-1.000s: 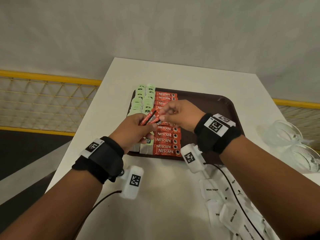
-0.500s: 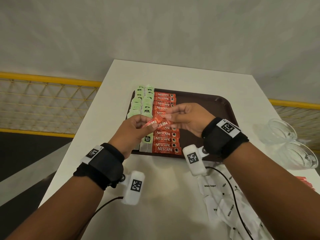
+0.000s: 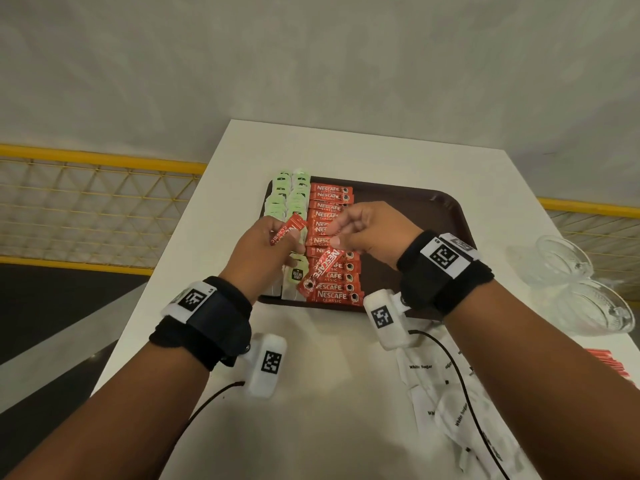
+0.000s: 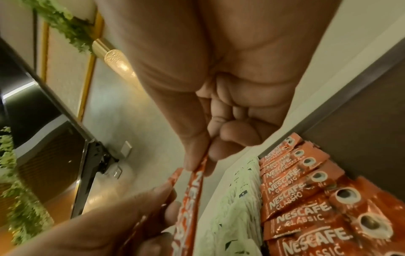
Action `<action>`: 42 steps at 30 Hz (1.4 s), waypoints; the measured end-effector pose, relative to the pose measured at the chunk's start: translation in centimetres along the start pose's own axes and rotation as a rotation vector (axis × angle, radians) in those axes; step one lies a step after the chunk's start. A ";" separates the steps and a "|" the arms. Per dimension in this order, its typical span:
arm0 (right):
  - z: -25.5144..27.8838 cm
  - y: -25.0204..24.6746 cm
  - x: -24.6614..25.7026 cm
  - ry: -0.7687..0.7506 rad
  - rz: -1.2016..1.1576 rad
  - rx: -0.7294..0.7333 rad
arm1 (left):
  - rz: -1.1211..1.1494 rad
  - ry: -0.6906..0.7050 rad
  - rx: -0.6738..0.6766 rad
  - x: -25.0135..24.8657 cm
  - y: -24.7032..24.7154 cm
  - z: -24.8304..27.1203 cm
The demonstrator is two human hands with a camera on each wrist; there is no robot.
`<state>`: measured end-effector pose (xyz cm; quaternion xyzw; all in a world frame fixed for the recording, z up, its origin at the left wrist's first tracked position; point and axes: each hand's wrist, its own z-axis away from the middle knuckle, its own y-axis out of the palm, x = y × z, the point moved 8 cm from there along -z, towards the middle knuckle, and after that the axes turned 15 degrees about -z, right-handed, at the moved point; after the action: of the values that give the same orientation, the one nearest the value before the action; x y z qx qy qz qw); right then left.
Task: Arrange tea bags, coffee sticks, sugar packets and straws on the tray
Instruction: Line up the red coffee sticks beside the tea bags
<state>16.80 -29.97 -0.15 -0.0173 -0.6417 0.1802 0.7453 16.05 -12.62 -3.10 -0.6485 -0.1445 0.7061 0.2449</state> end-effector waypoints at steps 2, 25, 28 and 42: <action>0.1 0.6 0.6 -0.020 0.018 0.008 | 0.047 -0.005 0.043 -0.1 0.4 0.3; 1.3 -0.1 -3.9 0.074 -0.336 -0.279 | 0.448 -0.265 0.092 1.6 1.4 1.3; 1.2 -2.2 -5.4 0.140 -0.211 -0.334 | 0.498 -0.281 0.114 2.0 1.4 1.6; -1.9 -3.1 -7.9 0.379 0.109 -0.386 | 0.388 -0.232 0.143 2.7 1.5 2.2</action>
<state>18.47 -34.78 -7.21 -0.2269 -0.5115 0.0882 0.8241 13.49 -12.18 -5.85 -0.5596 0.0059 0.8183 0.1315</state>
